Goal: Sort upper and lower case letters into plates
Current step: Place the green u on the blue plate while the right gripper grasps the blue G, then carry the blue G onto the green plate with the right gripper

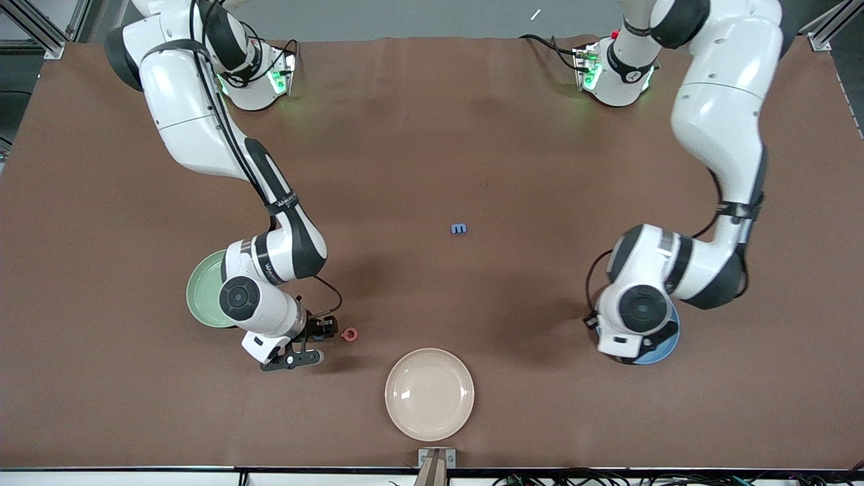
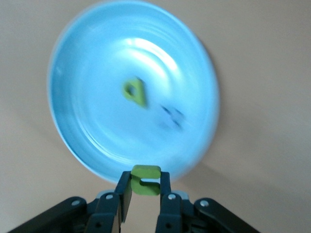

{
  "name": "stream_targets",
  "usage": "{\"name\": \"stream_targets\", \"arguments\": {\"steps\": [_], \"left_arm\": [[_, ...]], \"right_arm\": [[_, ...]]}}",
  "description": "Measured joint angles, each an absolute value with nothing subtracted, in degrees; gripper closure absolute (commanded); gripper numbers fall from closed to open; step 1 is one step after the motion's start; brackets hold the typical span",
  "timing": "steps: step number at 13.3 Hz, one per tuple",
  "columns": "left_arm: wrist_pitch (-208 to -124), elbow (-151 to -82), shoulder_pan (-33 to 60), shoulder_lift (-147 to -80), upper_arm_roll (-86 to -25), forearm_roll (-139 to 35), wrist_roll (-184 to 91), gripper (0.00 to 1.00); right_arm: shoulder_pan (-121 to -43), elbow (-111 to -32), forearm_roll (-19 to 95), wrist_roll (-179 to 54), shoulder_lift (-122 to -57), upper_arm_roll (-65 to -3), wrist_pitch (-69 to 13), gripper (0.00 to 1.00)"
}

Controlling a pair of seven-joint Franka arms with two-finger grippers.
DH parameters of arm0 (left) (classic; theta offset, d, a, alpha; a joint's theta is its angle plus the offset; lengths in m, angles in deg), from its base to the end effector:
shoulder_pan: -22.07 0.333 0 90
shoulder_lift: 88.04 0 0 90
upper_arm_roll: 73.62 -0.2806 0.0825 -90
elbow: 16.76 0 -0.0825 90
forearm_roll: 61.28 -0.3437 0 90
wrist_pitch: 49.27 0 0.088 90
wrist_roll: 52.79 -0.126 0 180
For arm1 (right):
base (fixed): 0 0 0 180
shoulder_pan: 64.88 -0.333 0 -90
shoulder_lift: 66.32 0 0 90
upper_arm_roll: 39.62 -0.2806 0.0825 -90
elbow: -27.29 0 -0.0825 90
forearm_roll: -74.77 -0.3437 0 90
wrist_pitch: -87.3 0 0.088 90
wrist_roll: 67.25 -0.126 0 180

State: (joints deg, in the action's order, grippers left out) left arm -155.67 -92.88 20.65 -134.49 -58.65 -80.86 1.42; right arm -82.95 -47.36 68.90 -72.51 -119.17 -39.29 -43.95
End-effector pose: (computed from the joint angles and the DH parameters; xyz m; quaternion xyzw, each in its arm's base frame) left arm 0.6371 -0.1228 0.2173 -0.9497 -0.2810 0.0690 0.1198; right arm 0.6582 0.2154 0.1731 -0.9958 -0.0774 -0.0246 0.0431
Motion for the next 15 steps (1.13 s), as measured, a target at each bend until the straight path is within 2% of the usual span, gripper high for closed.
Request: {"name": "stream_targets", "arguments": {"steps": [2, 3, 4, 5, 6, 8, 10, 11, 13, 15], "left_arm": [[-162.75, -99.09, 28.59, -132.71, -56.89, -81.19, -3.89, 0.97], [-165.14, -101.36, 31.47, -132.3, -56.36, -81.2, -5.35, 0.88], [-166.41, -102.96, 33.03, -132.15, -55.98, -81.2, -6.14, 0.62], [-166.9, -103.92, 33.25, -132.14, -55.81, -81.2, -6.25, 0.21], [-167.02, -104.43, 32.86, -132.1, -55.65, -81.2, -6.16, 0.0], [-167.01, -105.03, 32.07, -131.52, -55.54, -81.2, -5.76, 0.0], [-166.86, -105.12, 32.07, -129.68, -55.05, -81.06, -5.56, 0.0], [-166.02, -105.1, 32.25, -128.23, -54.22, -80.57, -5.54, 0.0], [-162.01, -104.83, 32.23, -124.84, -52.15, -78.26, -5.47, 0.0], [-157.29, -103.87, 32.22, -122.38, -48.59, -75.25, -4.95, 0.04]], "right_arm": [[-82.95, -47.57, 69.08, -72.5, -119.22, -39.26, -43.95, 0.34], [-82.96, -47.76, 69.1, -72.49, -119.27, -39.26, -43.94, 0.34], [-83.01, -48.13, 69.1, -72.49, -119.28, -39.26, -43.95, 0.37], [-83.07, -48.56, 69.12, -72.49, -119.29, -39.27, -44.03, 0.41], [-83.12, -48.64, 69.24, -72.47, -119.27, -39.25, -44.28, 0.49], [-83.13, -48.63, 69.39, -72.45, -119.21, -39.16, -44.28, 0.7], [-83.17, -48.52, 69.37, -72.45, -118.84, -39.12, -43.92, 0.85], [-83.21, -48.53, 69.37, -72.45, -118.77, -39.13, -43.84, 0.89], [-83.2, -48.56, 69.37, -72.45, -118.8, -38.7, -43.68, 0.89], [-83.09, -47.75, 69.54, -72.03, -118.38, -37.21, -39.49, 0.89]]}}
